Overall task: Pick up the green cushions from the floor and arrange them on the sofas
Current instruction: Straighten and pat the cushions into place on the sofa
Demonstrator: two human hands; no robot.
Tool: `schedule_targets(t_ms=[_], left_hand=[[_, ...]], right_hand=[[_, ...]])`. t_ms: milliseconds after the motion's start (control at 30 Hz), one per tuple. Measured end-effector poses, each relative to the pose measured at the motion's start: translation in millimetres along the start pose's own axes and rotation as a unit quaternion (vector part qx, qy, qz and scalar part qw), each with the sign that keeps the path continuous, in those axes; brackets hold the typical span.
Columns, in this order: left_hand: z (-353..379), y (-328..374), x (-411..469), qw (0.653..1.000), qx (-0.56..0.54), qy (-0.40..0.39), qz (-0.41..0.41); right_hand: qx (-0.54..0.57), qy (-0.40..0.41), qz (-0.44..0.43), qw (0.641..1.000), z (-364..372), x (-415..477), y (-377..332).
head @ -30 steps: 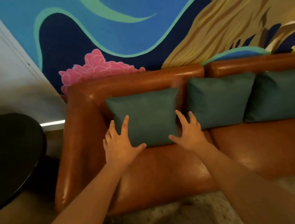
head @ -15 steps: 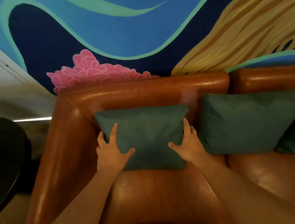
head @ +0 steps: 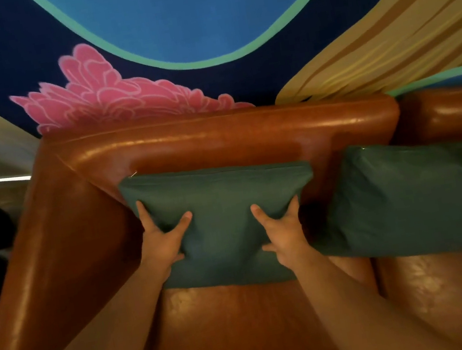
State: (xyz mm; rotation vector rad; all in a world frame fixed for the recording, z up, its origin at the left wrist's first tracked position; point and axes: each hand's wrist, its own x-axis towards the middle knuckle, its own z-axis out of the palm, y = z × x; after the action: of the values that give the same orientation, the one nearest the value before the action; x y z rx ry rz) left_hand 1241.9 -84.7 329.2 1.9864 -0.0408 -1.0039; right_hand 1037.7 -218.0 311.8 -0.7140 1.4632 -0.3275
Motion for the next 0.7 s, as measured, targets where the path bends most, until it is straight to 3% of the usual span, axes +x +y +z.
schedule_targets(t_ms=[233,333,400,533,700], left_hand=[[1.4,-9.5,11.3,0.999,-0.037,0.005,0.002],[-18.4,-28.2,16.6,0.998,0.011,0.059,-0.027],[-28.7,-38.2,21.3,0.996,0.035,0.056,-0.063],[-16.6,-32.1,19.0,0.992,-0.084,-0.049,-0.079],[-21.6,-36.0,8.1,0.988,-0.128,-0.050,-0.064]], right_hand=[[0.049,-0.002,-0.008,0.999,4.2,15.1,9.7],[-0.094,0.075,-0.053,0.991,-18.1,12.4,26.9],[-0.198,0.105,-0.029,0.974,-27.6,13.1,37.1],[-0.060,0.017,-0.025,0.998,-19.7,16.3,48.8],[-0.002,0.017,-0.093,0.996,-15.3,7.3,58.4]])
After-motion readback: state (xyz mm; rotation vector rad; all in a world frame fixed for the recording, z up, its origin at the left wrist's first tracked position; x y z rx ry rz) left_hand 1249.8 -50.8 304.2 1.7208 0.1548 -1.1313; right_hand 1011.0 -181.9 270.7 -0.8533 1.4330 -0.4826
